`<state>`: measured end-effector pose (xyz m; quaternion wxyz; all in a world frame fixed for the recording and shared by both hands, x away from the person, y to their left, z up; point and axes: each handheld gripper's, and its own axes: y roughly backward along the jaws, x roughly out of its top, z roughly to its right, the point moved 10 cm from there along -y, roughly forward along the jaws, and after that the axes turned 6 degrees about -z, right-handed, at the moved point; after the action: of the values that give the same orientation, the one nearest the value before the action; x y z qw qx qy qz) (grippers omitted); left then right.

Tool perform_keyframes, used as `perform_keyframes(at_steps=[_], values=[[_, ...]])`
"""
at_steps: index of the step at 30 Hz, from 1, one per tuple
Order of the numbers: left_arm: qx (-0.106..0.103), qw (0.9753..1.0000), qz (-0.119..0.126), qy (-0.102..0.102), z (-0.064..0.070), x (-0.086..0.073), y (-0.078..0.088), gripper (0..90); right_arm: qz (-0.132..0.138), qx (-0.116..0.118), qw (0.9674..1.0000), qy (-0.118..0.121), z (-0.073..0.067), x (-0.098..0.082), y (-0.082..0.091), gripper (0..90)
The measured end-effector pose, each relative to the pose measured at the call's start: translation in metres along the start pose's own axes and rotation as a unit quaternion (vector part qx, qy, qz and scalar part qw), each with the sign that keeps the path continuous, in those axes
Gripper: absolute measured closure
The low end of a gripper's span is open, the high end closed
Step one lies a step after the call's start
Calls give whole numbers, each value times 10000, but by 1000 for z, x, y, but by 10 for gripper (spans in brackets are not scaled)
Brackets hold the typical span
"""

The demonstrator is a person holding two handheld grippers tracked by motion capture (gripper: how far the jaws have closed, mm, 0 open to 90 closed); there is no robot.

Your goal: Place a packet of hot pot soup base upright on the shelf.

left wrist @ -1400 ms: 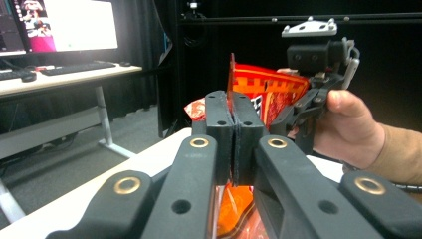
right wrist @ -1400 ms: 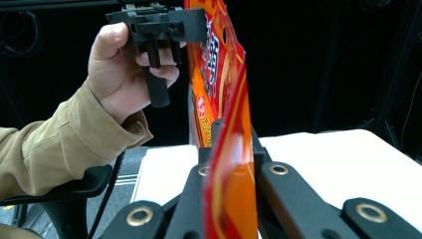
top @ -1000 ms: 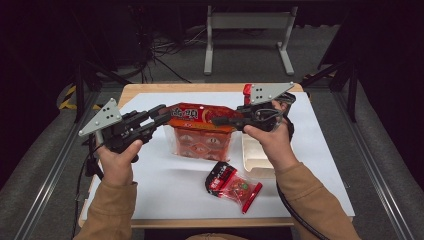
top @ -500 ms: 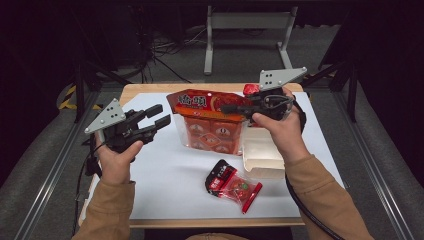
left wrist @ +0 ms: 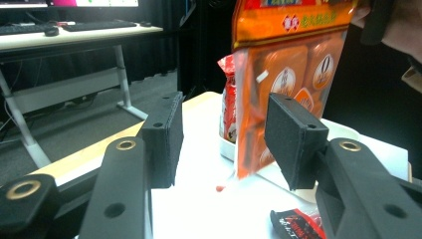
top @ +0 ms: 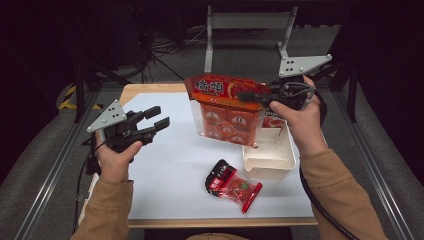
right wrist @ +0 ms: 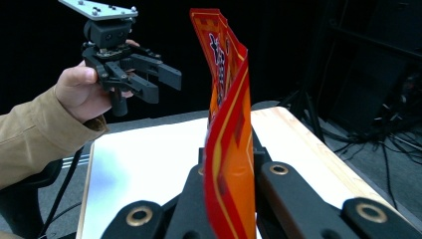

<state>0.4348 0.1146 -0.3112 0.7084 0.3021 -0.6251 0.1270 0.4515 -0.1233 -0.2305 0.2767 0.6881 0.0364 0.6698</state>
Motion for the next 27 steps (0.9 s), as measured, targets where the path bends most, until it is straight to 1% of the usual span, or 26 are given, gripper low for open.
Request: perform_keyframes(at_steps=[4, 7, 8, 12, 19, 25, 27], values=[[38, 10000, -50, 38, -2, -3, -2, 467, 41, -122, 9999, -64, 5, -2, 11, 900], [59, 9999, -120, 22, -5, -7, -3, 454, 52, -220, 9997, -112, 8, -5, 19, 900], [59, 9999, -120, 22, -5, -7, -3, 449, 52, -220, 9997, -112, 8, -5, 19, 900], [89, 9997, -212, 37, -8, -12, -4, 441, 72, -375, 9991, -205, 12, -11, 33, 900], [105, 9996, -254, 79, -11, -16, -4, 440, 71, -557, 9979, -310, 16, -20, 48, 900], [128, 9994, -307, 39, -13, -18, -6, 420, 93, -706, 9966, -404, 19, -27, 61, 900], [129, 9992, -365, 11, -13, -20, -6, 417, 101, -776, 9960, -439, 21, -30, 65, 900]])
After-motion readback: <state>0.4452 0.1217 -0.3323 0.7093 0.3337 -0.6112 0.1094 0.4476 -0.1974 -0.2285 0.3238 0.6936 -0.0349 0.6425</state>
